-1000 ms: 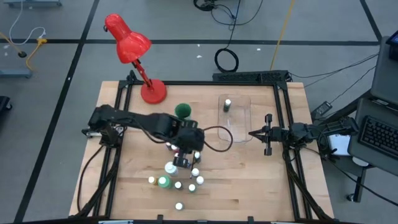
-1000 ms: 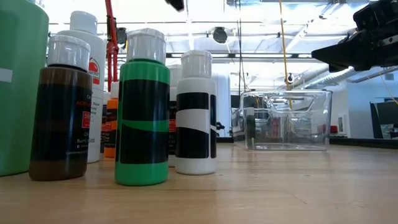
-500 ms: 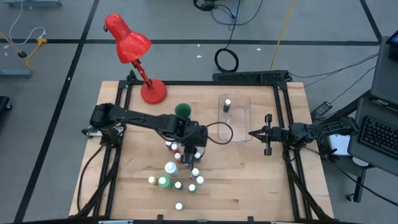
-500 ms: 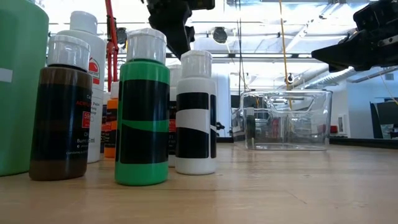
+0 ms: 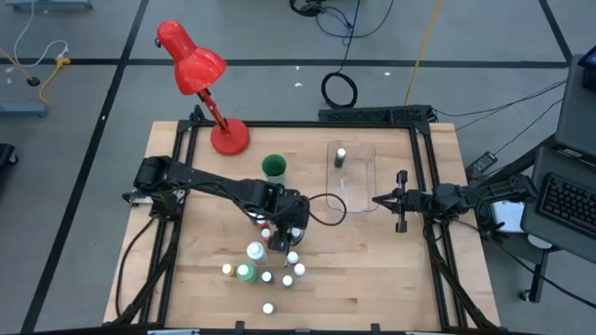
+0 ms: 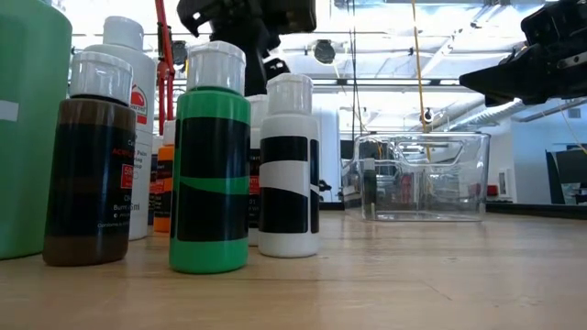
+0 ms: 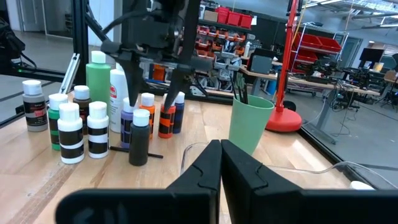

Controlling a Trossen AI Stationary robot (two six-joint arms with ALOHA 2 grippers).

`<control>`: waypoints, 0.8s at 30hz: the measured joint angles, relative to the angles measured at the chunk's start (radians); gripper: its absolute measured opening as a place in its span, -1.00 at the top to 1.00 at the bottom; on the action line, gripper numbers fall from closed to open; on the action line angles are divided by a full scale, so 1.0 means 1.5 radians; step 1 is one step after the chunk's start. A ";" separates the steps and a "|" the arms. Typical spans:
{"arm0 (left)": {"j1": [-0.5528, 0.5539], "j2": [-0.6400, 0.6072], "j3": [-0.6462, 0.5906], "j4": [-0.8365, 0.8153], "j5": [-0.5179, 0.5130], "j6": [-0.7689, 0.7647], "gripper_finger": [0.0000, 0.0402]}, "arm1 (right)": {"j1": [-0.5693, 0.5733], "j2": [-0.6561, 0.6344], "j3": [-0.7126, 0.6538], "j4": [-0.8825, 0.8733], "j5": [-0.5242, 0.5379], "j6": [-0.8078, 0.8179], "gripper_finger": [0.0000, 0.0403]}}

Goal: Pick & Place Paint Supplies
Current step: Put the black paint bottle into the transparent bin

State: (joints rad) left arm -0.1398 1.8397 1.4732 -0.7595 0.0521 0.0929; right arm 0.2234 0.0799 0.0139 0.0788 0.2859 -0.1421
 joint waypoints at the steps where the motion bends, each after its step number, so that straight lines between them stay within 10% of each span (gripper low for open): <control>1: 0.000 0.000 -0.003 0.002 0.000 0.001 -0.40 | 0.000 0.000 0.000 0.000 0.000 0.000 0.98; 24: 0.001 0.000 -0.063 0.083 0.019 0.027 -0.30 | 0.000 0.000 0.000 0.000 0.000 0.000 0.98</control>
State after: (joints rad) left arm -0.1390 1.8397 1.3785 -0.6343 0.0810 0.1336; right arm 0.2234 0.0799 0.0136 0.0784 0.2859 -0.1421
